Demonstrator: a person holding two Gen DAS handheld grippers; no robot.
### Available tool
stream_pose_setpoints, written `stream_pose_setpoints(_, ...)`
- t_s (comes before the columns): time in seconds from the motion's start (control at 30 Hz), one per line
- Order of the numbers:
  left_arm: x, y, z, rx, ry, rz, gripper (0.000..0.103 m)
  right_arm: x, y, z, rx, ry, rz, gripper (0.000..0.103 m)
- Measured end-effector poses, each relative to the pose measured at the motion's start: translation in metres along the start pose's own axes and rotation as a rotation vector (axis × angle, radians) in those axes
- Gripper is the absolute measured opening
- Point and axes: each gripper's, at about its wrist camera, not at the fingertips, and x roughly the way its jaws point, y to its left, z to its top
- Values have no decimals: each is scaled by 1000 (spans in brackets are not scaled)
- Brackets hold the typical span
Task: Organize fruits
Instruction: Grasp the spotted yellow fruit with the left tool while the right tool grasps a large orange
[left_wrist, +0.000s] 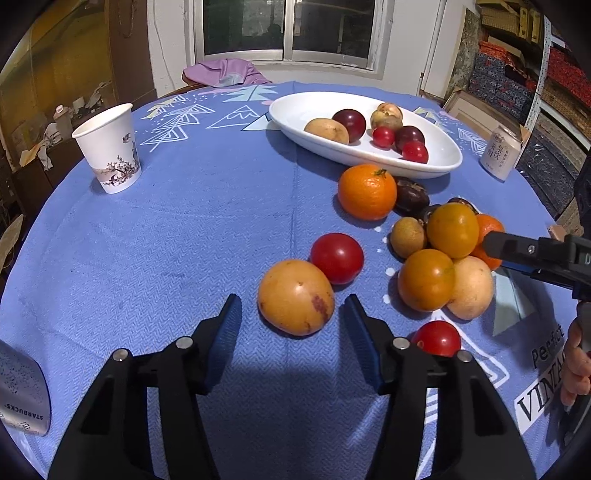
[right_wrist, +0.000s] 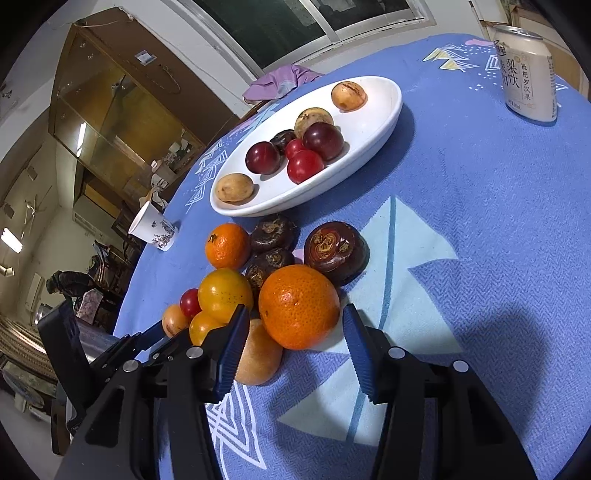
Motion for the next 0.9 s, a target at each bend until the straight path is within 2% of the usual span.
stream_pose_setpoints(0.07,0,0,0,2,-2,0,52,1,2,-1,-14,-6,-10,51)
stream_pose_setpoints(0.1,-1,-1,0,4,-5,2,43,1,1,-1,-16,-5,-11,50)
stream_pose_setpoints(0.13,-1,-2,0,9,-9,1,40,1,1,-1,-18,-8,-12,49)
stream_pose_setpoints(0.43,-7,-7,-1,38,-36,31,40,1,0,-2,-29,-19,-20,46)
stream_pose_setpoints(0.63,-26,-14,-1,73,-137,104,40,0,1,-3,-38,-24,-27,46)
stream_pose_setpoints(0.9,-37,-13,0,75,-187,139,40,-9,5,-5,-64,-44,-24,45)
